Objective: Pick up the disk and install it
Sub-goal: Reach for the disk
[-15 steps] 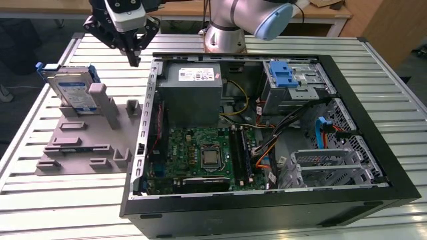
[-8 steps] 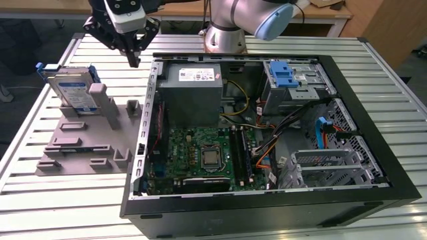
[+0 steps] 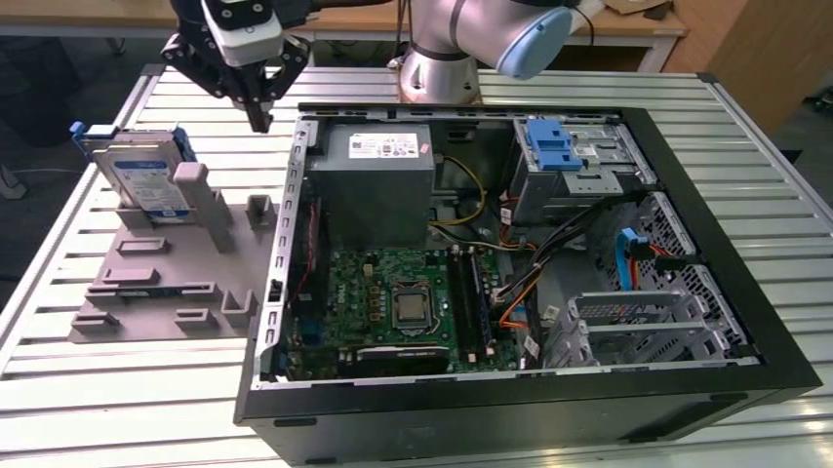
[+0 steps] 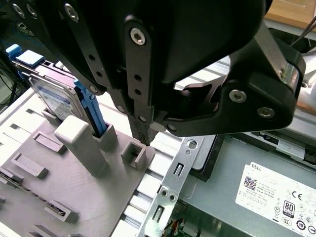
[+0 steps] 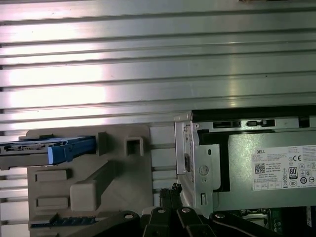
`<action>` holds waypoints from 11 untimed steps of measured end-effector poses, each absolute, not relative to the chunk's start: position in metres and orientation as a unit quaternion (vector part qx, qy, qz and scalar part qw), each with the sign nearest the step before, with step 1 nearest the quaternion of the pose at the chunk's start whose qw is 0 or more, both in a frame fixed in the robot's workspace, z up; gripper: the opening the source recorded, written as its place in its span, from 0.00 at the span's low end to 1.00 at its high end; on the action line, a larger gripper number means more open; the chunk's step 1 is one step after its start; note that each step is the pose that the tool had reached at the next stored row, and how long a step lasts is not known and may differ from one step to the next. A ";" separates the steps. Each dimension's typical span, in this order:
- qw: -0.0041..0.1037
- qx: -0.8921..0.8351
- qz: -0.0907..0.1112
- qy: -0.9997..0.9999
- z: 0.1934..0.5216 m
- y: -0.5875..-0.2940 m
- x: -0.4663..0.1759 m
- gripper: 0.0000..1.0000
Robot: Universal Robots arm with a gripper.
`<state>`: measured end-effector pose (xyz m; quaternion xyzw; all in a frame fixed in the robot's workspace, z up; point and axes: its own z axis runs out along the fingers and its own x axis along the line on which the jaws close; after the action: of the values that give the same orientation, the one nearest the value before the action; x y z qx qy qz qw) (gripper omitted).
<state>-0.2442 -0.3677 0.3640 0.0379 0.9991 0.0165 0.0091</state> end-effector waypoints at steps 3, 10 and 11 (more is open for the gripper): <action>0.009 0.038 0.016 0.999 0.364 -0.368 -0.245 0.11; 0.009 0.038 0.016 0.999 0.362 -0.368 -0.246 0.11; 0.009 0.038 0.017 0.999 0.362 -0.368 -0.246 0.11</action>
<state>-0.2464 -0.3677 0.3621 0.0379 0.9991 0.0165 0.0088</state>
